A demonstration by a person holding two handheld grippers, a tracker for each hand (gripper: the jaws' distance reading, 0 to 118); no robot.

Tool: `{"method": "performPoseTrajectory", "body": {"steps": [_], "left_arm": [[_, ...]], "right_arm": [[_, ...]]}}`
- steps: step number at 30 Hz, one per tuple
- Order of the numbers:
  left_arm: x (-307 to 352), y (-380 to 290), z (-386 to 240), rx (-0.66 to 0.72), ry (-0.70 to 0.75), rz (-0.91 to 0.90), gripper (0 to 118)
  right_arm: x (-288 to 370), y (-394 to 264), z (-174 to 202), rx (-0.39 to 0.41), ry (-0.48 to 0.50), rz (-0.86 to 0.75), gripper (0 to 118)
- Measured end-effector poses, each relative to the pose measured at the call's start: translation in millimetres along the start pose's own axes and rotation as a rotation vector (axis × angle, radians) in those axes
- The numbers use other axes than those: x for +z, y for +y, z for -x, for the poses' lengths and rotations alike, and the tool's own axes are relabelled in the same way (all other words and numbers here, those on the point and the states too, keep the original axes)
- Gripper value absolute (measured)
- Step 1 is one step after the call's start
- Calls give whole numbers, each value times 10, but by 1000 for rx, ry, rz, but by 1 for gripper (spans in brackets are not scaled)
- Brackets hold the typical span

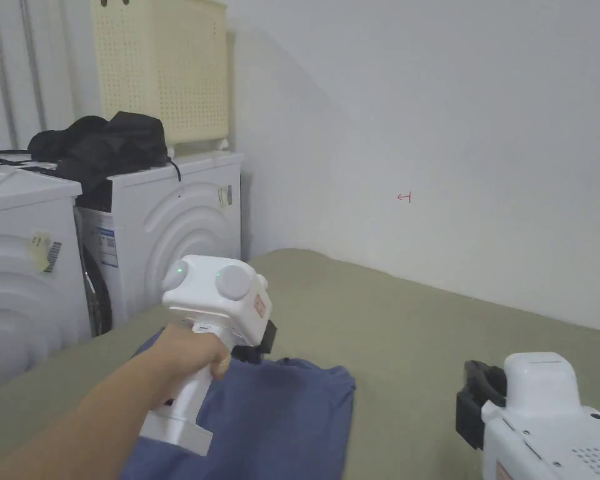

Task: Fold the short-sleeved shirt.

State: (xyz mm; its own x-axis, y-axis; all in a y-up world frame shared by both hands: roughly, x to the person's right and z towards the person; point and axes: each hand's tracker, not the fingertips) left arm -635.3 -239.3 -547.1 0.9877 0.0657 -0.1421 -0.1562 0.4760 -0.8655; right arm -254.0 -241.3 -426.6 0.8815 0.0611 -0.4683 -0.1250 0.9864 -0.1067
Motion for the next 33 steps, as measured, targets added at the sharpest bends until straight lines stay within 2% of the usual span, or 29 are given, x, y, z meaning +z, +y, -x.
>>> {"method": "performPoseTrajectory", "body": {"steps": [2, 5, 7, 9, 10, 11, 12, 15, 18, 20, 21, 22, 23, 24, 26, 29, 33], "left_arm": [[-321, -34, -135, -14, 20, 110, 0], [-866, -152, -166, 41, -9, 232, 0], [-1077, -296, -137, 66, -2, 226, 19], [-1257, -387, -92, 126, -30, 225, 42], [-1312, -420, -61, 157, -66, 221, 94], [-1369, -462, -54, 181, -94, 217, 115], [-1360, -474, -69, 181, -136, 185, 118], [-1424, -487, -128, 165, -102, 217, 118], [-1486, -493, -233, 64, -42, 262, 118], [-1453, -506, -287, 12, 0, 261, 111], [-1433, -495, -308, -11, 43, 264, 99], [-1247, -581, -413, -36, 74, 243, 74], [-1152, -572, -418, -34, 22, 236, 49], [-1074, -557, -428, -49, -13, 232, 7], [-996, -454, -409, -54, 14, 215, 7], [-756, -440, -458, 45, -24, 107, 7], [-440, -276, -622, 49, -119, -27, 7]], "right_arm": [[-99, -104, -82, 0, 4, 37, 7], [-231, -287, -206, 29, 13, 101, 7], [-250, -393, -264, 33, 14, 104, 7], [-253, -464, -310, 20, 23, 117, 7], [-256, -487, -325, 16, 30, 123, 7], [-244, -515, -343, 18, 33, 126, 7], [-245, -549, -352, 23, 33, 128, 7], [-248, -624, -384, 39, 33, 148, 7], [-210, -693, -435, 11, 37, 163, 7], [-172, -737, -467, 4, 30, 167, 7], [-154, -755, -492, 6, 26, 171, 7], [-136, -767, -518, 8, 21, 177, 7], [-105, -784, -553, 4, 14, 184, 7], [-77, -794, -592, -1, 7, 188, 7], [-11, -810, -685, -18, -17, 194, 7], [100, -801, -843, -44, -55, 208, 7], [281, -758, -1070, -58, -132, 204, 7]]}}
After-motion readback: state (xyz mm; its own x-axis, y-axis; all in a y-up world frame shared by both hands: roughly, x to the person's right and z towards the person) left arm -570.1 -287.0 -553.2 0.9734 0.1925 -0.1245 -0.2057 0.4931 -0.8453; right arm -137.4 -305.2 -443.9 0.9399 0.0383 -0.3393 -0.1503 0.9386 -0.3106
